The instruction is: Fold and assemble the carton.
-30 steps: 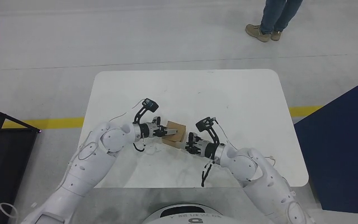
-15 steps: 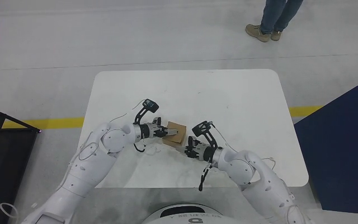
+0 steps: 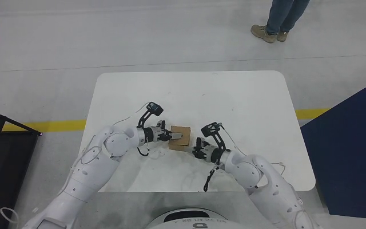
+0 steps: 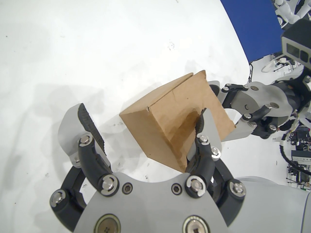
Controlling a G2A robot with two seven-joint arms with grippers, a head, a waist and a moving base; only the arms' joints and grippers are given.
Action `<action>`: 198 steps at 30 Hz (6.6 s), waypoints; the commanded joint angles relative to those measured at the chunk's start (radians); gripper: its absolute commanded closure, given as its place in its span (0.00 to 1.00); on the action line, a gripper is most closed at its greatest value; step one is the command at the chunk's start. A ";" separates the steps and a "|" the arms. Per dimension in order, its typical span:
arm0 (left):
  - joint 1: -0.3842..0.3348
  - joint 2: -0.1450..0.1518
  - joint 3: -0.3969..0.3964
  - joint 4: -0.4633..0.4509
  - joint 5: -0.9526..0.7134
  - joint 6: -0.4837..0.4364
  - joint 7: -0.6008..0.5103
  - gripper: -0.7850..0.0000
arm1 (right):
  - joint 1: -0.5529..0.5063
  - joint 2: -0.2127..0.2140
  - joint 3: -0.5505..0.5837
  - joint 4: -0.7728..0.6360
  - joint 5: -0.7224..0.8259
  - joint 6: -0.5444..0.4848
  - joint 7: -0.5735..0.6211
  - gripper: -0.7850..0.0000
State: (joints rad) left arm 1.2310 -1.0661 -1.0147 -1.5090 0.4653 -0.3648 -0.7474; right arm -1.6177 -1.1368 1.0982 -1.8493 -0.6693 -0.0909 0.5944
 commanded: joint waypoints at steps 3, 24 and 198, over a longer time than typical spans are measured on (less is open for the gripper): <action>-0.002 0.000 0.002 0.001 0.002 0.000 -0.001 0.00 | -0.011 0.004 0.015 -0.006 0.002 0.000 0.003 0.36; 0.005 0.001 0.002 -0.004 0.005 0.003 -0.001 0.00 | -0.014 0.019 0.110 -0.030 0.267 -0.078 0.069 0.29; 0.182 0.051 -0.234 -0.247 0.243 -0.006 -0.093 0.00 | 0.126 -0.007 0.019 0.122 0.243 0.053 -0.048 0.55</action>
State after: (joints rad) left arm 1.4078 -1.0164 -1.2444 -1.7592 0.7023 -0.3723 -0.8379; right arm -1.4852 -1.1453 1.1135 -1.7194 -0.4409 -0.0353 0.5328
